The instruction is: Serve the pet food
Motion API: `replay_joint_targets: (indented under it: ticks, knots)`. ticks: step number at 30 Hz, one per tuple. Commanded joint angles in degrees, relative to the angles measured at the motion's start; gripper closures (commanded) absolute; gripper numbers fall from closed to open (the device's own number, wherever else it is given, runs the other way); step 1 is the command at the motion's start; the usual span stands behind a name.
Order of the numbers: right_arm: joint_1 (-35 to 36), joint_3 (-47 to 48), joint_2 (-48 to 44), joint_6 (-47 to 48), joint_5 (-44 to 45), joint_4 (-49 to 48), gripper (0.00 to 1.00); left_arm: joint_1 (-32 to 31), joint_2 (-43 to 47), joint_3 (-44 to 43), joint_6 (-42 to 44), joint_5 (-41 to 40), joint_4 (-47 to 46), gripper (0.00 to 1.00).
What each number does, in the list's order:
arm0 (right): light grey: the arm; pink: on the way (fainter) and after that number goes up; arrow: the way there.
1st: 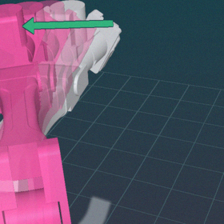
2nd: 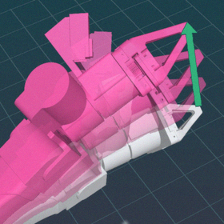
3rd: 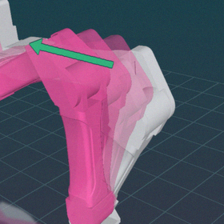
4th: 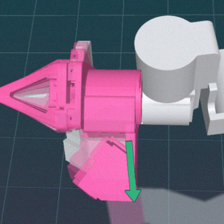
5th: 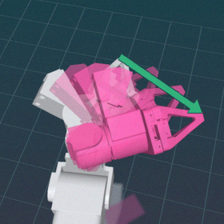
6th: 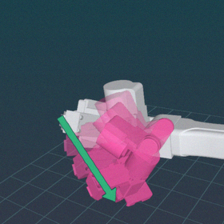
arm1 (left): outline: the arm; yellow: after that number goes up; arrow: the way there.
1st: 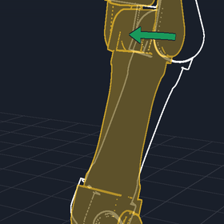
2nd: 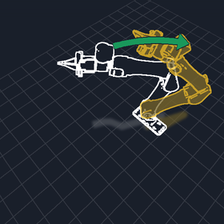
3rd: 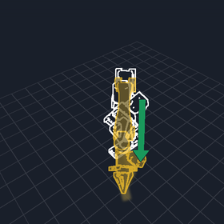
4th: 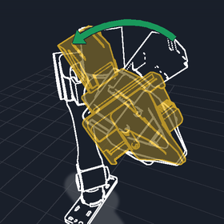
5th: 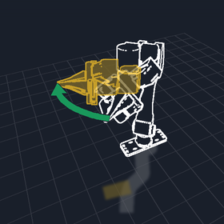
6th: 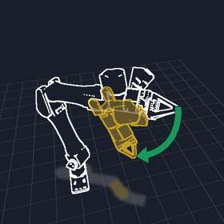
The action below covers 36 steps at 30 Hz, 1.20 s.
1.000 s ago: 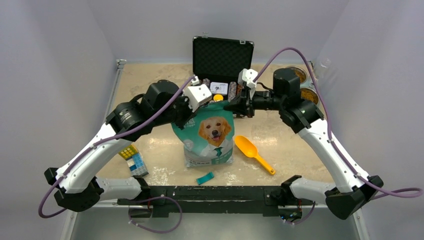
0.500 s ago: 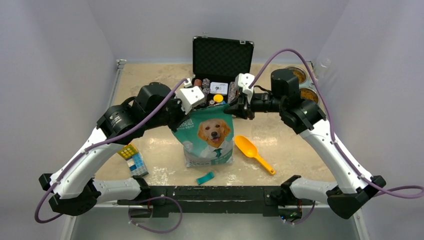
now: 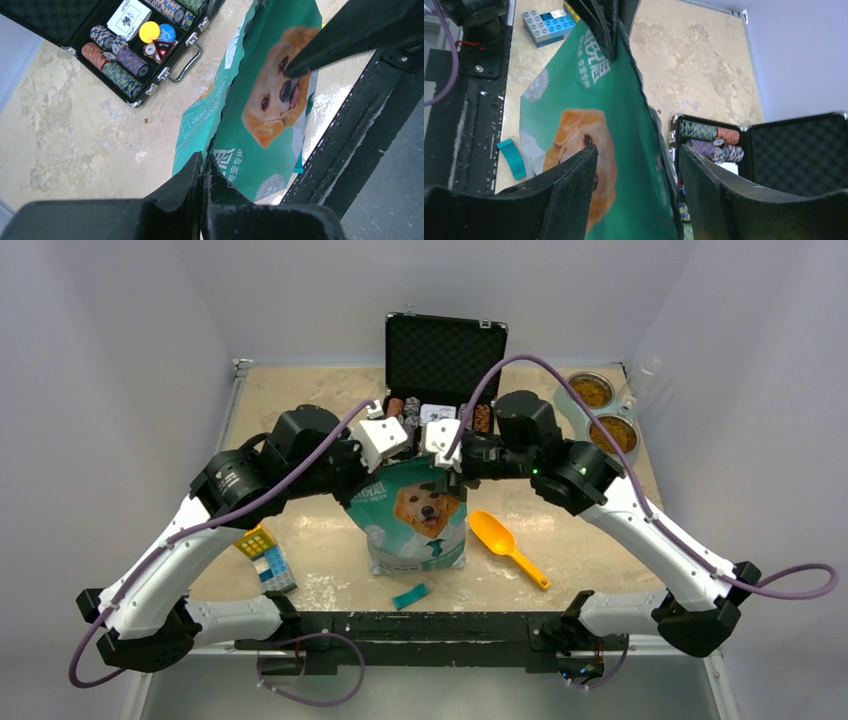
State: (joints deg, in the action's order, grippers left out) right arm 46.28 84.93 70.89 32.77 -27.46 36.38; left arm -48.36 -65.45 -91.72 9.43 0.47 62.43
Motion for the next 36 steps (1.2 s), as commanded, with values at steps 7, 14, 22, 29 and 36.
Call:
replay_joint_targets:
  ticks: [7, 14, 22, 29, 36]
  knots:
    - [9.8, -0.1, 1.1, 8.5, 26.6, -7.8, 0.86, 0.7, 2.0, -2.0, -7.4, 1.4, -0.7, 0.86]
    - [9.9, 1.4, -0.3, 10.6, 24.6, -3.9, 1.0, 0.8, 5.0, -0.6, -25.1, -3.4, 3.4, 0.52]
    - [9.4, 1.1, -0.5, 10.5, 18.6, -2.7, 0.9, 0.8, 4.4, 2.0, -14.8, -4.8, 0.7, 0.67]
    - [10.4, 0.2, -1.8, 11.0, 17.2, -2.2, 0.5, 0.8, 5.7, 1.0, -13.6, 1.7, 2.4, 0.59]
    - [12.6, -2.1, -2.3, 12.3, 21.1, -5.8, 0.51, 0.8, 3.8, -7.8, -33.1, -4.8, 10.7, 0.52]
